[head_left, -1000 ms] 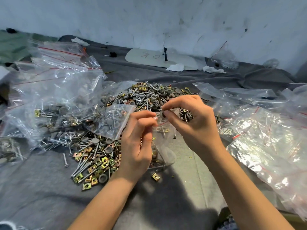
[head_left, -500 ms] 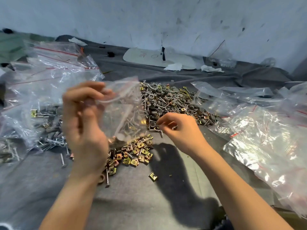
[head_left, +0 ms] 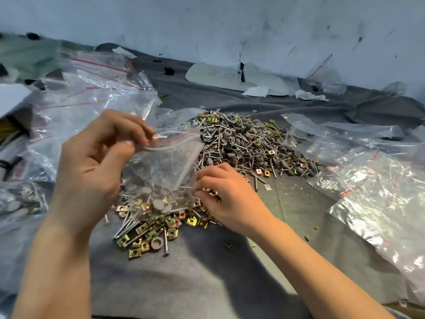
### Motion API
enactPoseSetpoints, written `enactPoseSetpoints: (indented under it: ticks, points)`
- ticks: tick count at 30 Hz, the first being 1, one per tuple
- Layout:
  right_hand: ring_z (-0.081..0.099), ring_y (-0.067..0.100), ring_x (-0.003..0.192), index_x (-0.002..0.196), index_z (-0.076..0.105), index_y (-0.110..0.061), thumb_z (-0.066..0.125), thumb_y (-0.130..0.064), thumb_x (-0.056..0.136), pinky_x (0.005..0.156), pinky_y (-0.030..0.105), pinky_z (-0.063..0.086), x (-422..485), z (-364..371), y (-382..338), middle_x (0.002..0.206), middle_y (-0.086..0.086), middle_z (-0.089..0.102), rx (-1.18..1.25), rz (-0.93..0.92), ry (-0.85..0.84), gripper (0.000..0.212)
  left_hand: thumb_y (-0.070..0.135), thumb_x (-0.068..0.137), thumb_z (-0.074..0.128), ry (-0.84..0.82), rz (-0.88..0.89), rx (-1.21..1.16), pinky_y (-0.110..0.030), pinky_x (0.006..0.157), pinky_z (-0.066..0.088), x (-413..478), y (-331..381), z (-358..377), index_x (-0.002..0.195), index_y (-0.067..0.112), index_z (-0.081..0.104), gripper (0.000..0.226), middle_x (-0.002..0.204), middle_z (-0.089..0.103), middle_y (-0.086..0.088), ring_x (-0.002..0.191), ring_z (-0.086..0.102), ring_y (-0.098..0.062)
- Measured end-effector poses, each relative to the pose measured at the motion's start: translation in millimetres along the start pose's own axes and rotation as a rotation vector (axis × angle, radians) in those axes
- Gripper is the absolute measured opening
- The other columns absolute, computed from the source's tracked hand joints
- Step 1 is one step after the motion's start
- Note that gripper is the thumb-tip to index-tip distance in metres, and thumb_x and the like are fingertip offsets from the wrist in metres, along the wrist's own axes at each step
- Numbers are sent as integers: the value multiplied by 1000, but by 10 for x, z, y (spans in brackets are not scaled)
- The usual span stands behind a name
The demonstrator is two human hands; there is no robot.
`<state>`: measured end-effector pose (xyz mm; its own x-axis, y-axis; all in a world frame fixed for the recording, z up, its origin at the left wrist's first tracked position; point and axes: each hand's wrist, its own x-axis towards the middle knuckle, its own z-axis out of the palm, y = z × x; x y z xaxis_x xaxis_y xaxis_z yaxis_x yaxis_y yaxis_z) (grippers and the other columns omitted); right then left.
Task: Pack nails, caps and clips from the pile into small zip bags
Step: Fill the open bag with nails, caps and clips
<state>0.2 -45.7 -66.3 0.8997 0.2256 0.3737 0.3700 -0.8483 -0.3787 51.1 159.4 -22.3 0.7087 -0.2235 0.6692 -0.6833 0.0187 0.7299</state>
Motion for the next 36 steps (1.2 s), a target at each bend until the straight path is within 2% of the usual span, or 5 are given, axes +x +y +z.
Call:
enactPoseSetpoints:
  ticks: [7,15,22,31,36]
  points:
    - [31,22,134,130,57,-34,48,-32,98,103,43,35,-4,89,59,147,-15,40,-132,60,-201,33,13,79,45,-187,-54,-284,-38,87,51,-18,25,4,78,25,65,24,94,65,0,91,61,-25]
    - [45,27,120,129,60,-22,58,-23,94,97,46,39,5,109,37,132,-7,59,-72,50,-82,35,23,76,57,-285,-233,-223,-18,78,51,-32,6,48,77,27,69,13,96,69,6,93,64,-10]
    - [48,26,108,118,68,-22,63,-17,90,87,44,43,-8,58,9,120,-6,64,-135,33,-66,29,-9,83,64,-232,-57,85,5,63,36,-42,40,248,85,10,62,20,99,66,-5,70,55,17]
    - [57,31,91,88,72,-4,67,-3,82,76,43,48,-16,68,-11,96,9,68,-168,54,97,8,-8,84,65,-237,-10,97,3,63,37,-41,53,343,87,7,61,16,99,65,-9,74,57,14]
    - [62,8,80,93,67,-18,68,-12,87,72,22,49,52,-317,25,85,-7,68,326,344,520,9,28,84,55,-231,-87,31,-31,70,51,-61,68,365,89,24,57,7,102,64,7,91,62,-16]
